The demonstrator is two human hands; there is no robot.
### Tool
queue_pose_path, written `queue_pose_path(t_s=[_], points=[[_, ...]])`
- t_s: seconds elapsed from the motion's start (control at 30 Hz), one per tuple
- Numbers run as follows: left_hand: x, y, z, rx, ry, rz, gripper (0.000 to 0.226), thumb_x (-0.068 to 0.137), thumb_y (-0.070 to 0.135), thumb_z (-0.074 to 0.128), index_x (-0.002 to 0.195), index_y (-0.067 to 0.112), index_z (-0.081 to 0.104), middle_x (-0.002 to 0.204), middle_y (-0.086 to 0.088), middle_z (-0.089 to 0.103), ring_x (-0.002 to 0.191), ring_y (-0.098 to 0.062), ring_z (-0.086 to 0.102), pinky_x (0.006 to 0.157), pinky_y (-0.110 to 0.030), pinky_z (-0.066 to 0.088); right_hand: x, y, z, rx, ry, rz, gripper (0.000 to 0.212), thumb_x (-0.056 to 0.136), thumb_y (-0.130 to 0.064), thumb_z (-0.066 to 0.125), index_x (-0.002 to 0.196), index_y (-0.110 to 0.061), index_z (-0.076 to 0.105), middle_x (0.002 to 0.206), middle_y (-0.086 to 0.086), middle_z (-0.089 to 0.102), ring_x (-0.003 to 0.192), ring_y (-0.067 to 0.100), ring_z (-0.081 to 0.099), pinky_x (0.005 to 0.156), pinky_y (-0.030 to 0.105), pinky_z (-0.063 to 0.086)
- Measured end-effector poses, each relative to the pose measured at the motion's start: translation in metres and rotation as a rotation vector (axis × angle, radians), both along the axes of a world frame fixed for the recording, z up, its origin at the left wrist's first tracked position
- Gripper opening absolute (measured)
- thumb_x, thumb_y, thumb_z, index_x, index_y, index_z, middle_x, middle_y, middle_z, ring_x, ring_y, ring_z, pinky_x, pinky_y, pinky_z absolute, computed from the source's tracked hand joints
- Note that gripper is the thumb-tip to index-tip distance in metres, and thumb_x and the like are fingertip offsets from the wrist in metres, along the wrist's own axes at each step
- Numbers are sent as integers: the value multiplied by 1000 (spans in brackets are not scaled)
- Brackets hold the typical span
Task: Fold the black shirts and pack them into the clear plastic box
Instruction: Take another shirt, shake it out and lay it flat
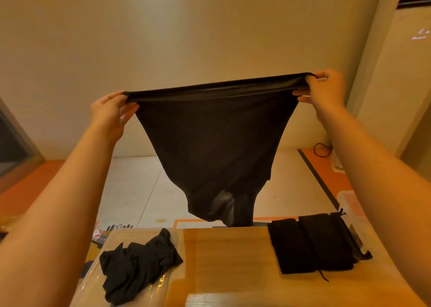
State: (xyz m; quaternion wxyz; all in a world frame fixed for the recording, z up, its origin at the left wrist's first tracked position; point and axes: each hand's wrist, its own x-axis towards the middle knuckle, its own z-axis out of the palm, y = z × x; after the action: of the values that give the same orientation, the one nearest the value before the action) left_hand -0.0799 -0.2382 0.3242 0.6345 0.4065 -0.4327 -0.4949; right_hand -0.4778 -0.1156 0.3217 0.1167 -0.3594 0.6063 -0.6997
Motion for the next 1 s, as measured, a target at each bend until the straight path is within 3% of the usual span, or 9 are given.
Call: queue_pose_path(t_s=[0.17,0.33,0.6,0.77,0.9,1.0], points=[[12,15,5,-32,61,21,15,97,4,51,94,9,65,102,-11,67,88,-19,72,80,-27,58,6,10,4,-48,-29,28,13,98,-16,51,86,-19,50,105,10,68,67,15,72,51,21,53],[25,25,-13,3,48,16,16,97,4,52,93,8,66,101,-13,68,88,-21,72,81,-28,58,6,19,-20,8,-47,54,8,98,-16,53,102,-10,53,105,14,68,68,15,72,48,19,51],[29,24,-31,106,-86,19,15,97,8,52,93,11,66,93,-9,67,78,-16,69,75,-27,59,10,19,-32,104,-10,44,8,97,-12,53,89,-13,53,86,9,66,53,10,68,45,19,52],[34,14,-44,120,-243,65,11,96,10,55,87,9,62,80,-8,62,66,-15,63,80,-34,59,-1,13,-43,237,107,-46,8,95,-12,55,99,-7,60,81,13,66,40,5,60,45,19,51],[32,14,-45,202,-165,-35,8,96,10,56,90,7,60,91,-11,65,77,-18,68,71,-29,60,4,14,-43,262,-140,128,11,97,-2,50,101,-2,60,82,14,65,50,12,67,46,16,52],[36,11,-49,211,-101,-131,9,93,2,57,99,5,63,102,-14,67,91,-23,69,73,-28,60,5,16,-43,207,-350,270,11,93,2,54,98,-1,63,99,16,67,80,21,71,61,18,57]])
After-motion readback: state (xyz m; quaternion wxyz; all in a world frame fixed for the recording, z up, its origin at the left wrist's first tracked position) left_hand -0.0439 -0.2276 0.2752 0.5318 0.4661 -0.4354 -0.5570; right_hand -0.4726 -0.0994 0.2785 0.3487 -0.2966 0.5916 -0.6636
